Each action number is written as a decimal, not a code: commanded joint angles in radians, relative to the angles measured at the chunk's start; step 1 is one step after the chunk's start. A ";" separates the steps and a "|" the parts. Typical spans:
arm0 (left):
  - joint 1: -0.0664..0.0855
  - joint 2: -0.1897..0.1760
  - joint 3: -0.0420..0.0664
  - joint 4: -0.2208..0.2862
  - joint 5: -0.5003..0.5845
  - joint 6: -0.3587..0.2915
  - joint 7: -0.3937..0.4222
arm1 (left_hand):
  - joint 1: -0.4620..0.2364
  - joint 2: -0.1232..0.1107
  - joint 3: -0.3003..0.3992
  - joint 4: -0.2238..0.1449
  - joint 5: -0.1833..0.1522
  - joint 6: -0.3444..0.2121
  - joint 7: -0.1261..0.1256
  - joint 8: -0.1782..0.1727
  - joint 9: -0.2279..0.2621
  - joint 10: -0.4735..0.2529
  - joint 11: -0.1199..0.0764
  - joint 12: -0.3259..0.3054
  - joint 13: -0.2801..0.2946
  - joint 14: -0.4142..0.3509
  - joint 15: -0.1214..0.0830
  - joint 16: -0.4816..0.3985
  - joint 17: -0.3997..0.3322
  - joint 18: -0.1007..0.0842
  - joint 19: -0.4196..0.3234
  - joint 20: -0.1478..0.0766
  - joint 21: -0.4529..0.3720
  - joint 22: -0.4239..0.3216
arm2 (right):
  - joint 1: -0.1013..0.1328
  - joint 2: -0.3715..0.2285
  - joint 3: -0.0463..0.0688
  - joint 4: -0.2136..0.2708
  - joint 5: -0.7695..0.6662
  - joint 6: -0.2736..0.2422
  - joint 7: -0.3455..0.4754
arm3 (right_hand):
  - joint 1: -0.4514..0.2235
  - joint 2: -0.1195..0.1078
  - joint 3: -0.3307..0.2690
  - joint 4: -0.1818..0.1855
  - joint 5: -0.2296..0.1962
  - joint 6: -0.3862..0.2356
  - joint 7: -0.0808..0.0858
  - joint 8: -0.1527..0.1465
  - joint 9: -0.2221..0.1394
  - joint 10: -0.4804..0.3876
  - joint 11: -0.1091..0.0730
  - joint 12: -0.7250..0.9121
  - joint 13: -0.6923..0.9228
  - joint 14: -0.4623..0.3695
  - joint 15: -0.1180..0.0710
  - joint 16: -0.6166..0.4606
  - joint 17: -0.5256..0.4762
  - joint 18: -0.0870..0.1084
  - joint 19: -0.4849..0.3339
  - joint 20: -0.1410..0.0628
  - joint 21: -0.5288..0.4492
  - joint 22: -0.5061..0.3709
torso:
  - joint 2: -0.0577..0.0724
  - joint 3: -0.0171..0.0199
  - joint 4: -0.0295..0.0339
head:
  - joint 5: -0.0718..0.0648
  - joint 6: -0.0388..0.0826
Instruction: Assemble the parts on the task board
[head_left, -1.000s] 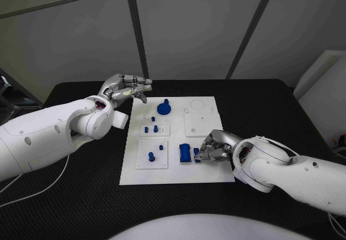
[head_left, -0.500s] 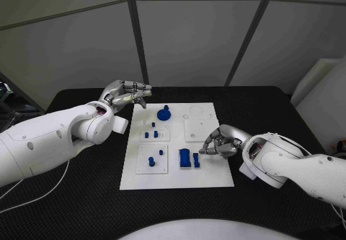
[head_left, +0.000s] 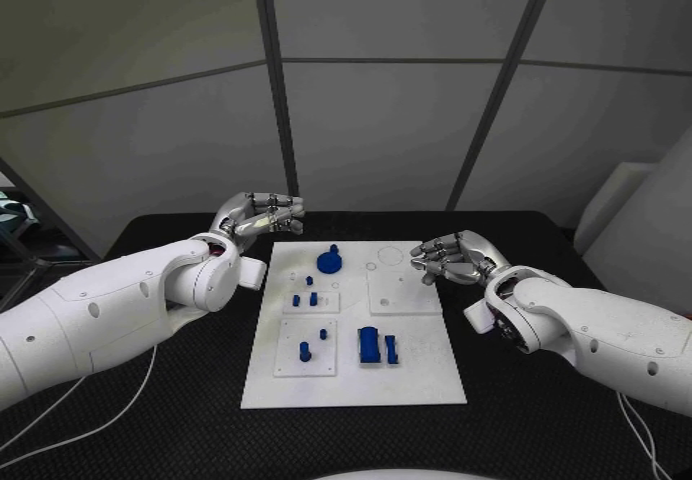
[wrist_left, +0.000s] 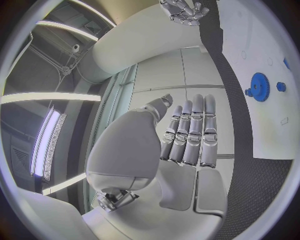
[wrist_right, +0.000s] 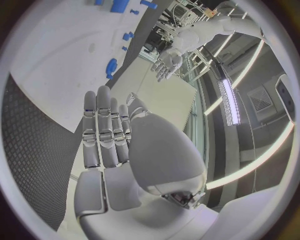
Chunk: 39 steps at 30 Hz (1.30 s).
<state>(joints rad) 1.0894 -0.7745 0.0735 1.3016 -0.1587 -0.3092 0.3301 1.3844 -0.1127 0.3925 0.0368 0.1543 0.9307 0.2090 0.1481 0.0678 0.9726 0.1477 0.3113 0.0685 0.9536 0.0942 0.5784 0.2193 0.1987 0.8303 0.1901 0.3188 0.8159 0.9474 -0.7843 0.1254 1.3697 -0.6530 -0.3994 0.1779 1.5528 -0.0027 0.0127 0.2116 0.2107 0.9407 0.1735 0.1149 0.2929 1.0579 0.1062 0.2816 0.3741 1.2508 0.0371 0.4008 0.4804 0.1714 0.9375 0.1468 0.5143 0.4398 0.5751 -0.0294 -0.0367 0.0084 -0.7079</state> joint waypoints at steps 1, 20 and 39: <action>-0.003 0.016 0.001 -0.033 0.107 -0.023 0.061 | -0.004 -0.003 -0.002 0.012 -0.004 -0.002 -0.004 0.002 -0.001 0.016 0.004 -0.027 -0.006 0.004 0.018 -0.105 -0.041 -0.027 -0.100 0.030 -0.113 -0.091 | 0.003 0.045 0.008 -0.074 0.177 -0.019 0.183 | 0.016 -0.005 0.028 0.008 -0.003 0.007 0.006 -0.025 -0.026 0.005 0.010 -0.060 -0.079 -0.078 0.025 -0.115 -0.059 -0.002 -0.056 0.021 -0.065 -0.037 | -0.020 -0.0002 -0.0054 | 0.006 0.021; -0.021 0.082 -0.009 -0.087 0.112 -0.080 0.080 | -0.629 0.113 -0.210 -0.037 -0.070 -0.428 -0.107 -0.148 -0.068 -0.445 -0.047 -0.228 -0.069 -0.451 -0.006 -0.472 -0.219 -0.086 -0.455 -0.035 -0.319 -0.538 | 0.015 0.129 0.001 -0.160 0.248 -0.043 0.198 | -0.723 0.003 -0.013 -0.104 -0.097 -0.429 -0.062 -0.115 -0.212 -0.471 -0.020 -0.282 -0.374 -0.650 0.034 -0.401 -0.373 -0.064 -0.467 -0.011 -0.388 -0.307 | -0.030 0.0137 0.0175 | 0.002 0.069; -0.039 -0.005 -0.073 0.266 0.158 -0.458 0.189 | -1.041 0.113 -0.309 -0.037 -0.154 -0.702 -0.209 -0.148 -0.068 -0.733 -0.148 -0.311 -0.069 -0.726 -0.094 -0.578 -0.219 -0.199 -0.660 -0.120 -0.319 -0.690 | 0.101 0.006 -0.123 0.195 0.646 -0.365 0.340 | -1.175 0.003 -0.013 -0.212 -0.211 -0.707 -0.173 -0.115 -0.293 -0.791 -0.106 -0.282 -0.374 -0.978 -0.037 -0.401 -0.480 -0.171 -0.722 -0.147 -0.514 -0.440 | -0.031 0.0294 0.0367 | -0.008 0.108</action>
<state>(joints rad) 1.0482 -0.7779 0.0001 1.5596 -0.0144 -0.6795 0.4701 0.4637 -0.0025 0.1126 -0.0003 0.0111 0.3079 0.0195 0.0065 0.0016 0.3234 0.0171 0.0118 0.0016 0.3082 0.0106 0.0233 0.0018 0.0680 0.2329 0.0923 0.0060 0.1704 1.0454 -0.7762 0.0020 1.5552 -0.0999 -0.6808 0.4639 0.5144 -0.0004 0.0021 0.0275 0.0307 0.3172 0.0286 0.0073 0.0078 0.3640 0.0098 0.0070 0.0017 0.3721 0.0047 0.0045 0.0240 0.0842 0.2941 0.0561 0.0488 0.0568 0.5442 -0.0004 -0.0005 -0.0001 -0.5999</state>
